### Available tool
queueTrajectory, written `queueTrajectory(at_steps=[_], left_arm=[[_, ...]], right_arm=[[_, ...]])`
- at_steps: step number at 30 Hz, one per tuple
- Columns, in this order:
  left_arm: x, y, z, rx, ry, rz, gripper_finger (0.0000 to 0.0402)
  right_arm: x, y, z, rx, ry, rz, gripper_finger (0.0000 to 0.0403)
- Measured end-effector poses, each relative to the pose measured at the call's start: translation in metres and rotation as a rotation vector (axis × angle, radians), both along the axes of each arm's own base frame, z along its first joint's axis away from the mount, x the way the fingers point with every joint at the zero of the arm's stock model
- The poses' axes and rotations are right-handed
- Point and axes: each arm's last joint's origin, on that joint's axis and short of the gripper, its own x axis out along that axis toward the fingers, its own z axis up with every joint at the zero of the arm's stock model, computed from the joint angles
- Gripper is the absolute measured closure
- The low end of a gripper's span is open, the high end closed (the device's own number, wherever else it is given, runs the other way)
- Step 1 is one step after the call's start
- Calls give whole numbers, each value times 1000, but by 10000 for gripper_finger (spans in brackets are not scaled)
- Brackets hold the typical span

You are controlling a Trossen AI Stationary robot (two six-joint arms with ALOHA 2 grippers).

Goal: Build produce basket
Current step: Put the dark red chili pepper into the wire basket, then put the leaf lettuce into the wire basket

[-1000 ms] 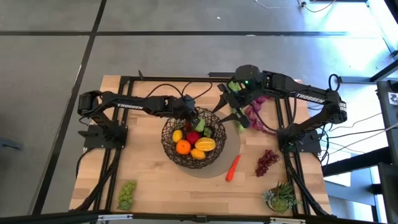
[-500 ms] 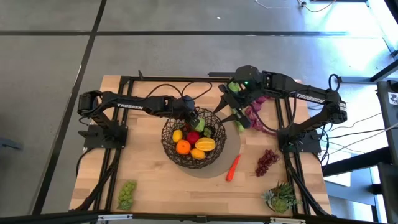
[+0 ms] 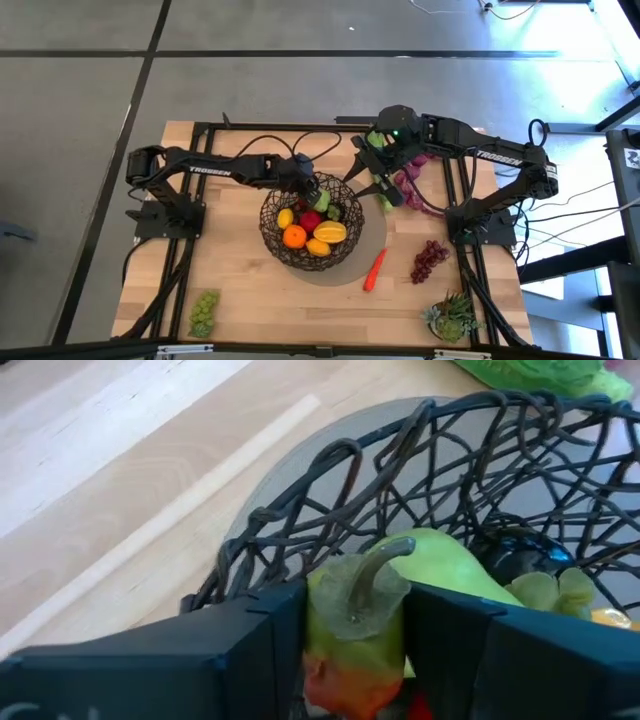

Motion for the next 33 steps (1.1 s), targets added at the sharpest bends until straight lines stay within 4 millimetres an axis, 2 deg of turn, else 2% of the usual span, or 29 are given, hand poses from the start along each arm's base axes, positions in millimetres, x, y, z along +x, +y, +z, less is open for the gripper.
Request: queueTrajectory(at_steps=[12, 18, 24, 27, 33], left_arm=[[-2, 7, 2, -62, -27, 44, 251], [-9, 7, 20, -65, -85, 12, 249], [-18, 7, 34, 33, -90, 4, 249], [-24, 7, 42, 68, -104, 28, 249], [-36, -2, 64, 111, -164, 4, 249]], right_arm=[[0, 0, 0, -1, -5, 0, 202], [0, 0, 0, 0, -1, 0, 202], [-1, 0, -1, 3, 16, -1, 202], [-7, 1, -1, 7, 46, -3, 202], [-36, 7, 13, -12, 61, -29, 202]])
